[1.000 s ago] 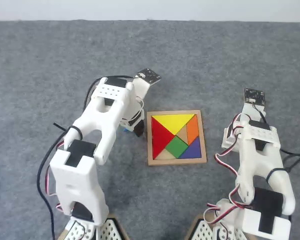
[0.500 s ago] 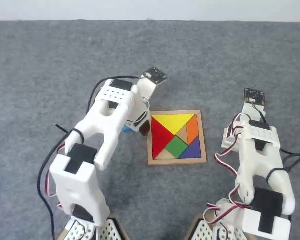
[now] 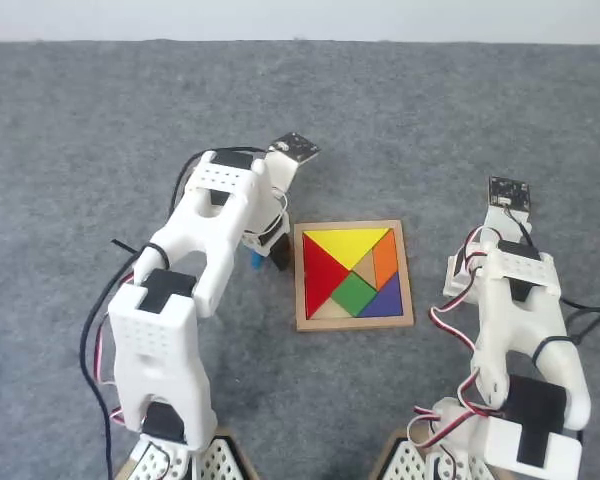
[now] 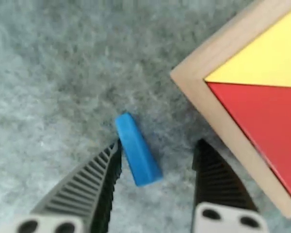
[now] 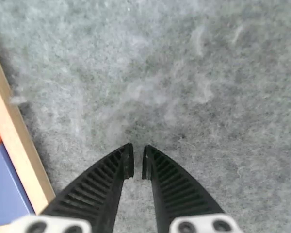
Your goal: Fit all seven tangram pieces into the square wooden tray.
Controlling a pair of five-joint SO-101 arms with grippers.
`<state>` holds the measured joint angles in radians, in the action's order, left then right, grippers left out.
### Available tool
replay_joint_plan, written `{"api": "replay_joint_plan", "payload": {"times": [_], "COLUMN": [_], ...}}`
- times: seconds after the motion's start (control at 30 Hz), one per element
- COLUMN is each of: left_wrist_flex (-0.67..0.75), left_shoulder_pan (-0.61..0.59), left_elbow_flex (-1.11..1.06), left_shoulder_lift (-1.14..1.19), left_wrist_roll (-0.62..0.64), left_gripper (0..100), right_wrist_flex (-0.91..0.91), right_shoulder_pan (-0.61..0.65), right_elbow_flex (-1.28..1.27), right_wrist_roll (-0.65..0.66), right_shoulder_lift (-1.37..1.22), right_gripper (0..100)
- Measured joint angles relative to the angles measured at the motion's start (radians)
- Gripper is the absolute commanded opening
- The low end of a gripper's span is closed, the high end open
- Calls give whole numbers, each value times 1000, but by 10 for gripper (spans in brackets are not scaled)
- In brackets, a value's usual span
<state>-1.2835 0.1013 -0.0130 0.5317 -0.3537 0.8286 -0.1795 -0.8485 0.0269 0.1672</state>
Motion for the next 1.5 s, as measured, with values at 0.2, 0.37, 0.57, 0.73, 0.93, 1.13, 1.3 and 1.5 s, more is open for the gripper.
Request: {"api": "replay_joint_plan", "payload": {"times": [0.2, 0.37, 0.57, 0.73, 0.93, 1.13, 1.3, 1.5], "left_wrist_flex": [-12, -51, -215, -328, -310, -210, -146, -69], "left_shoulder_pan": [3, 2, 5, 106, 338, 439, 535, 569], "left_elbow_flex": [2, 21, 132, 97, -169, -315, -327, -327], "left_shoulder_lift": [-3, 0, -12, -195, -463, -477, -439, -374], "left_wrist_roll": [2, 2, -43, -92, -163, -210, -222, -249], "left_gripper": [11, 12, 12, 12, 12, 12, 12, 13], "right_wrist_flex": [0, 0, 2, 9, 2, -31, -37, -38], "right_shoulder_pan": [0, 0, -5, -64, -104, -241, -311, -315], "right_elbow_flex": [0, 0, 0, 0, -72, -120, -121, -121], "right_wrist_roll": [0, 0, 0, 0, 6, 43, 48, 48], "right_shoulder_lift": [0, 0, 0, 44, 158, 247, 252, 252], "right_gripper": [43, 42, 40, 40, 40, 40, 40, 42]}}
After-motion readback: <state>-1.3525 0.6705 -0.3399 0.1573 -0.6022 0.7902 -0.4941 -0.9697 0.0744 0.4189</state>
